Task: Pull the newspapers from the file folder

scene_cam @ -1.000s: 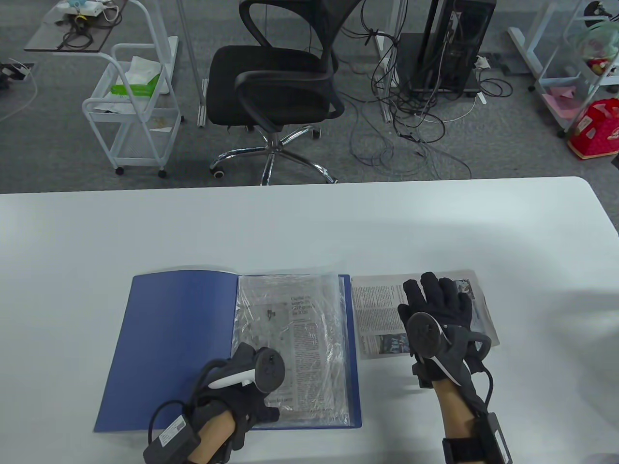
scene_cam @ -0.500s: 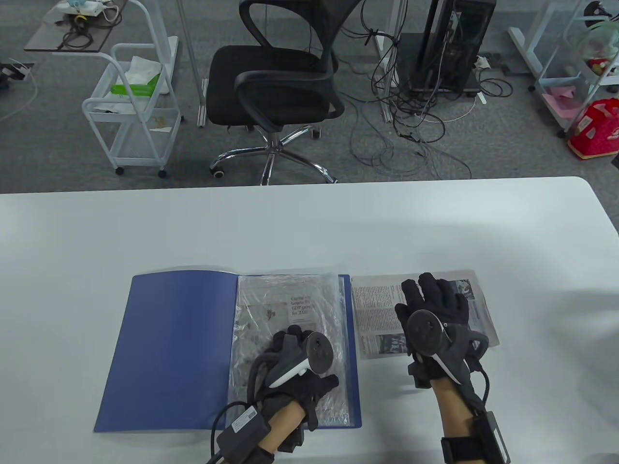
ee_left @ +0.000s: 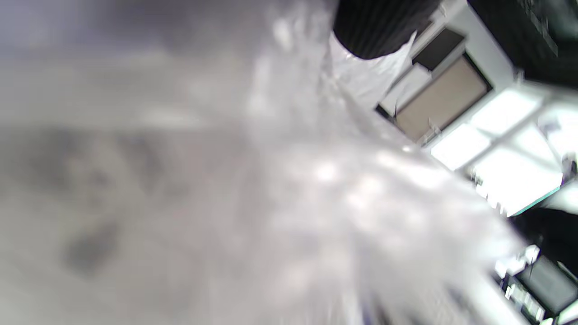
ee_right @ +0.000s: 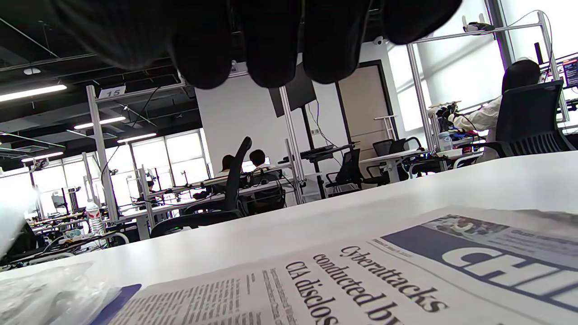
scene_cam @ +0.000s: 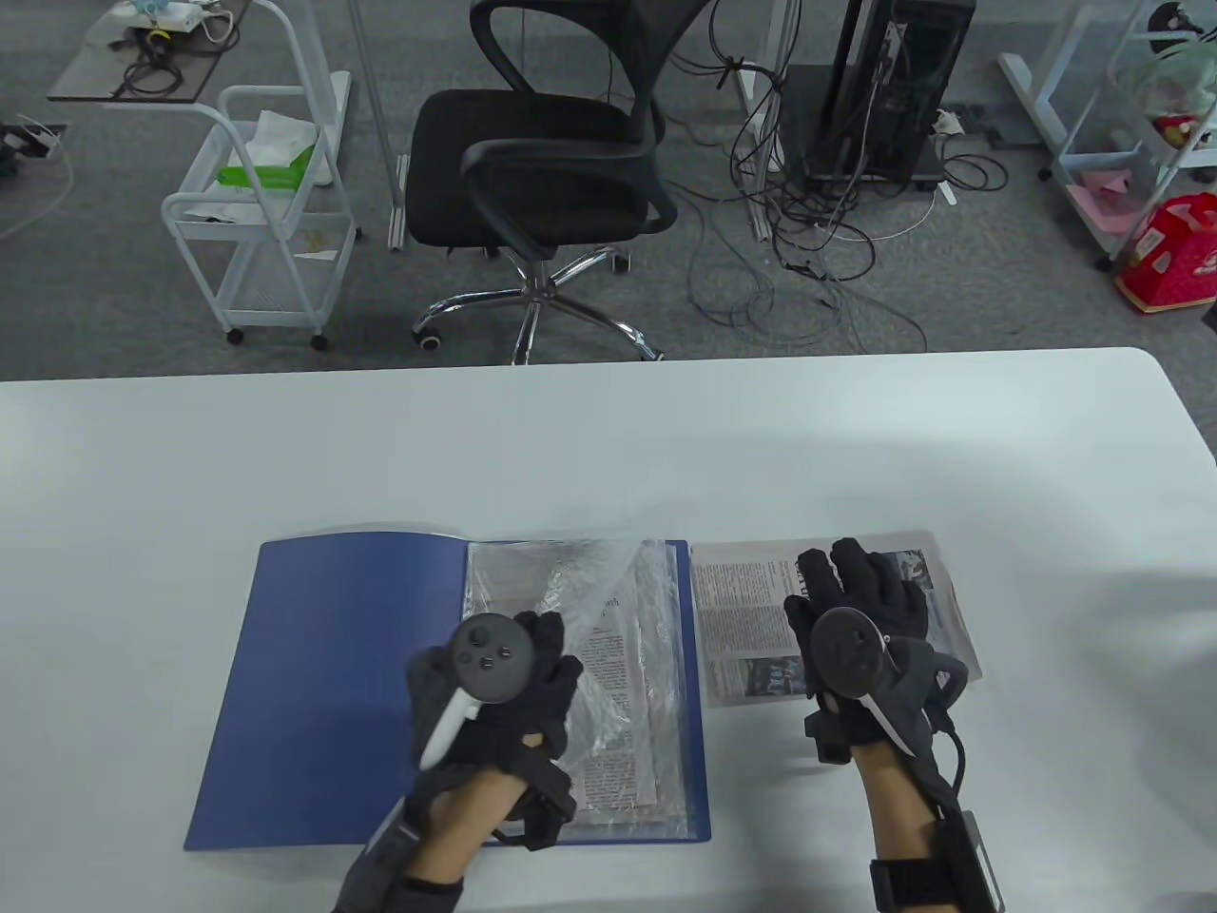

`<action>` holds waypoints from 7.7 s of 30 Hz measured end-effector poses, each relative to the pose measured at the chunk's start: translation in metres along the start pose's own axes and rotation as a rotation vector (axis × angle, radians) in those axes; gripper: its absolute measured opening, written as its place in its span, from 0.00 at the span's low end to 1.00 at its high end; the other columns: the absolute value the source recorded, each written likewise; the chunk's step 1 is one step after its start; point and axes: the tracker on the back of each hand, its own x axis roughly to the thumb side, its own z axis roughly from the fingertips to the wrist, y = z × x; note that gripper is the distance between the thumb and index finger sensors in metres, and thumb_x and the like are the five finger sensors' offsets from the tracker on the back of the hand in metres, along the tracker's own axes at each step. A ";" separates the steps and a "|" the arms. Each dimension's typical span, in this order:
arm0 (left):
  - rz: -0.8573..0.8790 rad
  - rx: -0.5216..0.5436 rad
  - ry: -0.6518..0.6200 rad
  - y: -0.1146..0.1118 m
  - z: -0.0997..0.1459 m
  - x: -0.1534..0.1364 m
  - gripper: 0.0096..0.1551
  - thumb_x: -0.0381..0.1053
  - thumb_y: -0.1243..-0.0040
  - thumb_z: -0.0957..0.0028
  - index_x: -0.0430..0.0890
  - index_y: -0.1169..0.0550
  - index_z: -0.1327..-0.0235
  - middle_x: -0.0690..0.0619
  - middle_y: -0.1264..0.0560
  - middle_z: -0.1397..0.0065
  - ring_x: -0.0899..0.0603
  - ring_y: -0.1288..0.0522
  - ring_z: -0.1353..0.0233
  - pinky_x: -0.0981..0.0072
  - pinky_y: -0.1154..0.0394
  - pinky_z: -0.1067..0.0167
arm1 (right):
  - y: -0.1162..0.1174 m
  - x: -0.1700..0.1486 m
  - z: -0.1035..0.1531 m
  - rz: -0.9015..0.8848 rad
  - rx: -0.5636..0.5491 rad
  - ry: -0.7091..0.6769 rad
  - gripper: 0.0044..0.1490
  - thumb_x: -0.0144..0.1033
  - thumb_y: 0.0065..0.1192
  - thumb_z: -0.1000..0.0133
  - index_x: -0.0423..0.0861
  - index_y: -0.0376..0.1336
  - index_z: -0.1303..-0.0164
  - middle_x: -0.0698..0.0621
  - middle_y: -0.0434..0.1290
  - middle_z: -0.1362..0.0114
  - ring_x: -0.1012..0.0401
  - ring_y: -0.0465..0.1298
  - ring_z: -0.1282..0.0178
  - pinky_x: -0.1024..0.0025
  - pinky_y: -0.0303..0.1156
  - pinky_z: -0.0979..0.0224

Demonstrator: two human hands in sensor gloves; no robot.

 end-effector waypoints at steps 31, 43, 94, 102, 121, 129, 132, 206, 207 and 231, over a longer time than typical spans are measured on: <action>-0.046 0.422 0.137 0.123 0.042 -0.109 0.39 0.48 0.47 0.44 0.40 0.37 0.18 0.30 0.42 0.15 0.20 0.40 0.19 0.30 0.41 0.30 | 0.010 -0.022 -0.004 0.026 0.049 0.080 0.35 0.56 0.57 0.53 0.61 0.63 0.33 0.51 0.66 0.20 0.46 0.69 0.20 0.37 0.61 0.24; -0.456 0.188 -0.432 0.073 0.061 -0.004 0.29 0.53 0.38 0.47 0.47 0.16 0.32 0.40 0.19 0.25 0.27 0.24 0.25 0.33 0.35 0.31 | 0.010 -0.022 -0.004 0.018 0.042 0.063 0.35 0.56 0.57 0.53 0.61 0.64 0.33 0.50 0.66 0.20 0.46 0.69 0.20 0.37 0.61 0.24; -0.764 -0.537 -0.277 -0.090 0.022 -0.021 0.47 0.59 0.43 0.50 0.51 0.48 0.20 0.46 0.59 0.16 0.24 0.58 0.20 0.30 0.50 0.30 | 0.123 0.220 -0.102 0.129 0.411 -0.021 0.24 0.45 0.63 0.54 0.60 0.67 0.46 0.56 0.69 0.35 0.53 0.68 0.34 0.43 0.60 0.24; -0.763 -0.546 -0.263 -0.089 0.023 -0.021 0.48 0.59 0.44 0.49 0.52 0.50 0.20 0.46 0.61 0.16 0.24 0.59 0.21 0.30 0.51 0.31 | 0.104 0.208 -0.111 0.085 0.406 -0.030 0.36 0.49 0.66 0.56 0.66 0.61 0.35 0.57 0.78 0.36 0.54 0.80 0.37 0.43 0.67 0.26; -0.719 -0.572 -0.231 -0.088 0.022 -0.024 0.46 0.59 0.46 0.48 0.53 0.52 0.21 0.46 0.63 0.17 0.24 0.62 0.22 0.29 0.53 0.31 | 0.010 0.191 -0.123 -0.202 -0.261 0.068 0.24 0.46 0.62 0.53 0.65 0.67 0.46 0.60 0.78 0.39 0.59 0.83 0.45 0.54 0.78 0.38; -0.711 -0.578 -0.226 -0.088 0.022 -0.025 0.46 0.59 0.46 0.48 0.53 0.52 0.21 0.47 0.63 0.17 0.24 0.62 0.22 0.29 0.54 0.31 | -0.066 0.139 -0.123 -0.547 -0.318 0.165 0.24 0.45 0.62 0.54 0.62 0.68 0.46 0.57 0.81 0.44 0.61 0.86 0.56 0.56 0.82 0.48; -0.708 -0.578 -0.226 -0.088 0.022 -0.025 0.46 0.59 0.46 0.48 0.53 0.52 0.21 0.47 0.63 0.17 0.24 0.63 0.22 0.29 0.54 0.31 | -0.090 0.105 -0.114 -0.665 -0.308 0.243 0.24 0.44 0.63 0.54 0.61 0.68 0.47 0.56 0.82 0.46 0.63 0.87 0.61 0.58 0.83 0.53; -0.608 -0.427 0.053 -0.152 -0.006 0.039 0.58 0.66 0.49 0.51 0.40 0.60 0.23 0.35 0.69 0.21 0.21 0.66 0.25 0.27 0.57 0.34 | -0.001 -0.003 -0.006 0.065 -0.023 -0.053 0.34 0.55 0.58 0.53 0.61 0.64 0.34 0.51 0.67 0.20 0.44 0.68 0.20 0.35 0.59 0.24; -0.628 -0.371 0.018 -0.150 -0.005 0.040 0.53 0.64 0.50 0.49 0.41 0.55 0.21 0.37 0.64 0.19 0.22 0.62 0.23 0.28 0.53 0.33 | -0.001 -0.002 -0.007 0.063 -0.020 -0.052 0.34 0.55 0.58 0.53 0.61 0.64 0.33 0.51 0.67 0.20 0.44 0.68 0.20 0.35 0.59 0.24; -0.058 0.211 0.342 0.086 0.030 -0.104 0.38 0.51 0.44 0.45 0.39 0.31 0.22 0.34 0.39 0.18 0.22 0.37 0.22 0.31 0.36 0.34 | 0.008 -0.009 -0.007 0.079 0.029 -0.014 0.34 0.55 0.58 0.53 0.61 0.64 0.34 0.50 0.68 0.21 0.45 0.70 0.21 0.36 0.61 0.25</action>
